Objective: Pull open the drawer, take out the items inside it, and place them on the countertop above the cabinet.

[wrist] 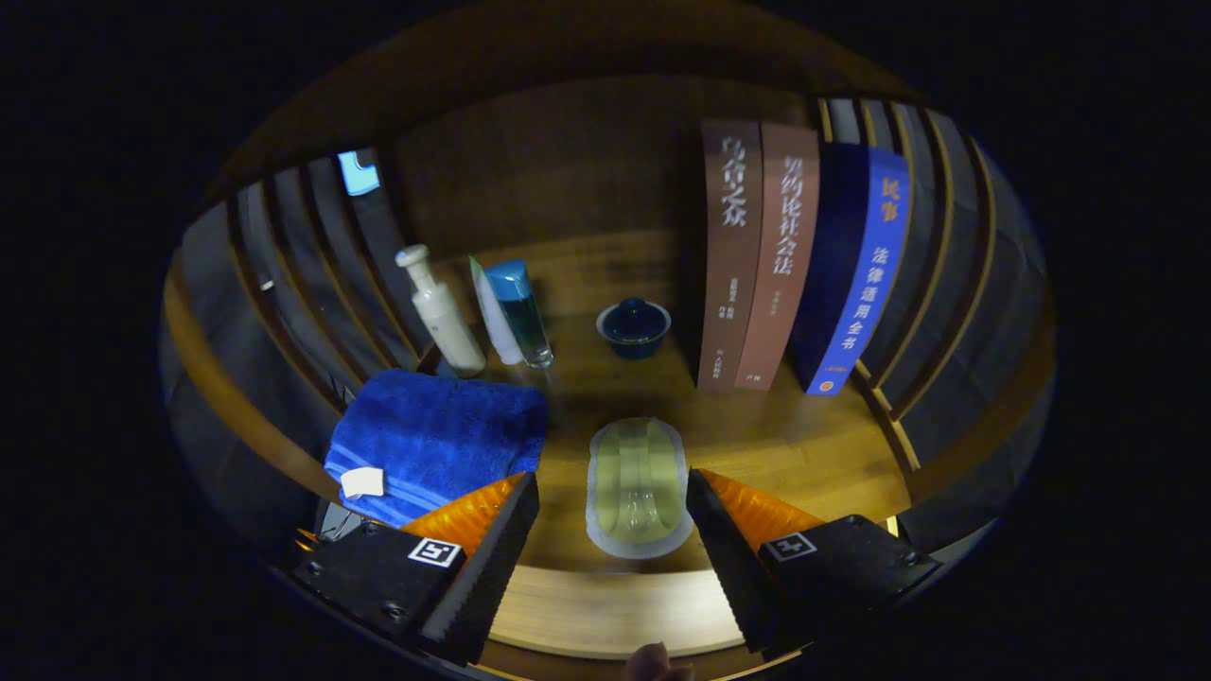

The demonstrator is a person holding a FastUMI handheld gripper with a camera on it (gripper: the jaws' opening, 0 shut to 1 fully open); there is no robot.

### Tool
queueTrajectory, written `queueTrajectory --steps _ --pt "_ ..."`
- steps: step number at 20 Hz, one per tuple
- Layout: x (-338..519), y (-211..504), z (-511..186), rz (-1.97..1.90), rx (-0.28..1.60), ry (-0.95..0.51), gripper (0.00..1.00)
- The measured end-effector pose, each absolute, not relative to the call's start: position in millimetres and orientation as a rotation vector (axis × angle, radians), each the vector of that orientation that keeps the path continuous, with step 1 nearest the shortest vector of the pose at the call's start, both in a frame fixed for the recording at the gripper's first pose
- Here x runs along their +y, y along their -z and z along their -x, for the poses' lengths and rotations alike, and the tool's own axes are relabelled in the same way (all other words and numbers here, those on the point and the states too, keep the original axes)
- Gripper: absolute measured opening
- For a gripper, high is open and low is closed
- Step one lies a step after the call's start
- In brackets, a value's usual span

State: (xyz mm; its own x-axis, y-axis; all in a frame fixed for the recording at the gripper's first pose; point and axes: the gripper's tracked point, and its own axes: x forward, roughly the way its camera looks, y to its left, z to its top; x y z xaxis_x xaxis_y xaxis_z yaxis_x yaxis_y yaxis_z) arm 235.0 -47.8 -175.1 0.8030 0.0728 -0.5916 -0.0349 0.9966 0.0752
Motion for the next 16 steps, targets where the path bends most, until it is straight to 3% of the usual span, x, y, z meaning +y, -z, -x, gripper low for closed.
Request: queueTrajectory --steps 9,16 --pt "-46.7 101.4 -98.0 -0.098 0.256 -0.093 0.99" --pt "-52.3 153.1 -9.6 -0.026 0.072 -0.062 0.99"
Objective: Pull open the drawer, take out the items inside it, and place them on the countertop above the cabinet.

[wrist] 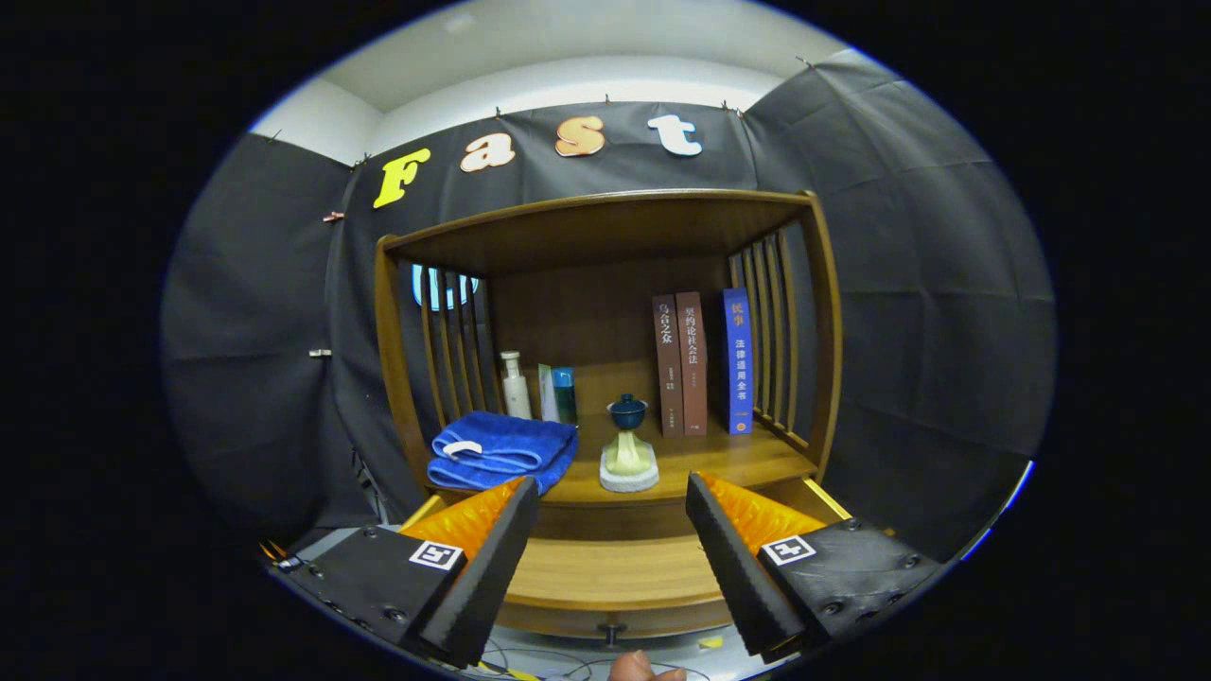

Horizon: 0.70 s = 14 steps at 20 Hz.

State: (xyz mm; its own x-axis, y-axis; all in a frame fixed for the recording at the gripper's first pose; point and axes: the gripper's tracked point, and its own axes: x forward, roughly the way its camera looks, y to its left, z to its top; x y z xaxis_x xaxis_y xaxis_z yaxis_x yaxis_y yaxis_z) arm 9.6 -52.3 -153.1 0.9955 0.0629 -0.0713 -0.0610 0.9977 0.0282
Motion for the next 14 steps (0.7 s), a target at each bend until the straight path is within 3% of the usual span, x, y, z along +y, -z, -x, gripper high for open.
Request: queueTrajectory --steps 6,14 --pt "-51.1 258.3 26.2 0.006 0.083 -0.015 0.99" --pt "-60.4 326.4 -5.4 0.018 0.125 -0.007 0.99"
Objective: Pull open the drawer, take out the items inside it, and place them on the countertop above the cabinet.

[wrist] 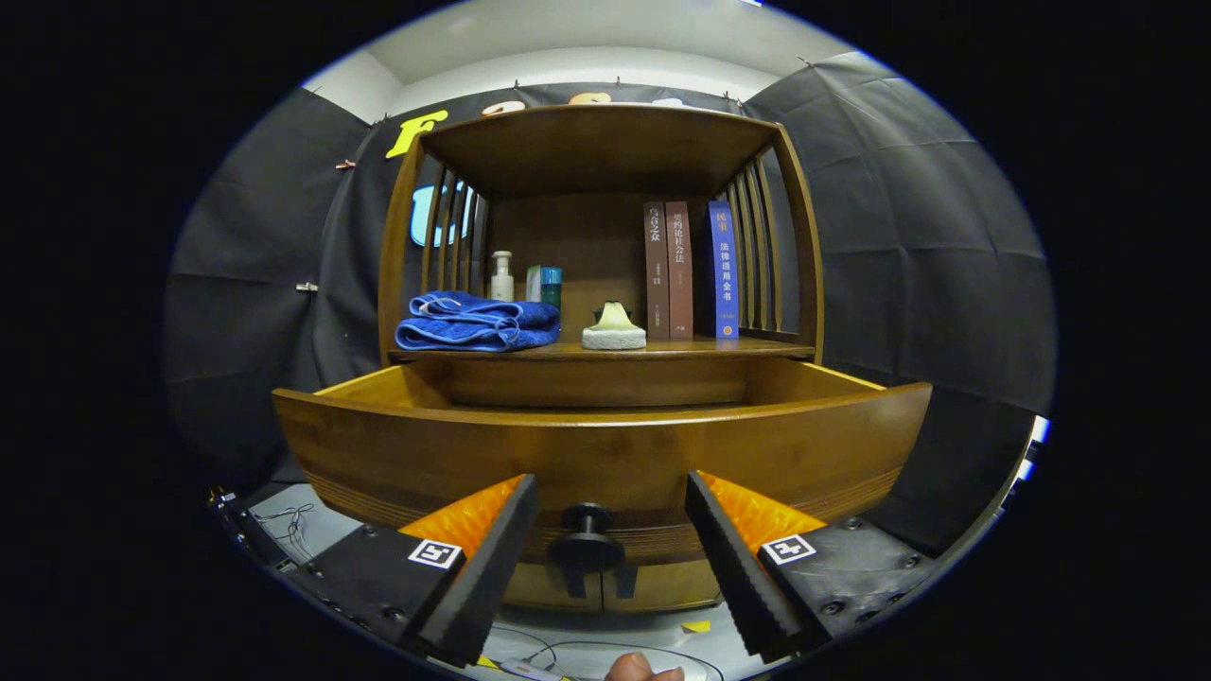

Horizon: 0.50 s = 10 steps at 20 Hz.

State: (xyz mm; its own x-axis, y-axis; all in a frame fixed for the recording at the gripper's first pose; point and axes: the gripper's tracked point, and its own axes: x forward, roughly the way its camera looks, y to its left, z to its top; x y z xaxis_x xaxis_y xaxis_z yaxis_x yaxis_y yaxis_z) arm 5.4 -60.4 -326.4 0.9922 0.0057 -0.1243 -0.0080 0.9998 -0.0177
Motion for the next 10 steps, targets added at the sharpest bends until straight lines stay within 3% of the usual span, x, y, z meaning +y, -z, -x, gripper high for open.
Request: queueTrajectory --steps 10 --pt "-53.9 336.4 -10.3 0.019 0.073 -0.002 0.99"
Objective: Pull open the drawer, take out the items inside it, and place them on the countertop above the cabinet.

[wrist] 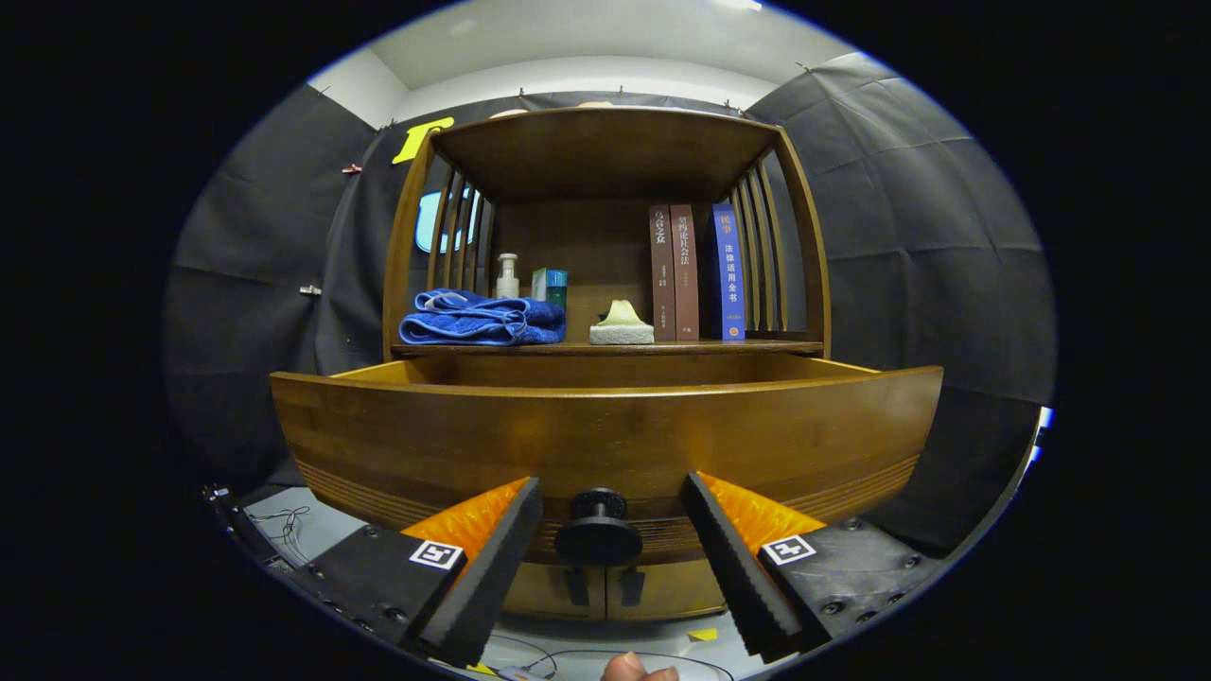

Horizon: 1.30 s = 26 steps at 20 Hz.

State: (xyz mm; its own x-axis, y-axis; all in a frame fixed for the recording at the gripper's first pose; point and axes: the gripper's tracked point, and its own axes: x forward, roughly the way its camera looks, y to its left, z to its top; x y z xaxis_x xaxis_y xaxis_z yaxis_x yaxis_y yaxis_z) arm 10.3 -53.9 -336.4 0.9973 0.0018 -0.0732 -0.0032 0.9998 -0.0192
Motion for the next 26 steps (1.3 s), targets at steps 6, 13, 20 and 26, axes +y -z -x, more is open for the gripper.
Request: queueTrajectory --steps 6,13,20,26 --pt "-51.2 327.7 -51.7 -0.02 0.074 -0.002 0.98" --pt "-50.7 332.9 -104.8 0.004 0.068 -0.001 0.99" --pt "-47.6 336.6 -141.9 0.022 0.044 0.01 0.99" --pt "-47.3 338.2 -165.3 0.033 0.062 0.01 0.99"
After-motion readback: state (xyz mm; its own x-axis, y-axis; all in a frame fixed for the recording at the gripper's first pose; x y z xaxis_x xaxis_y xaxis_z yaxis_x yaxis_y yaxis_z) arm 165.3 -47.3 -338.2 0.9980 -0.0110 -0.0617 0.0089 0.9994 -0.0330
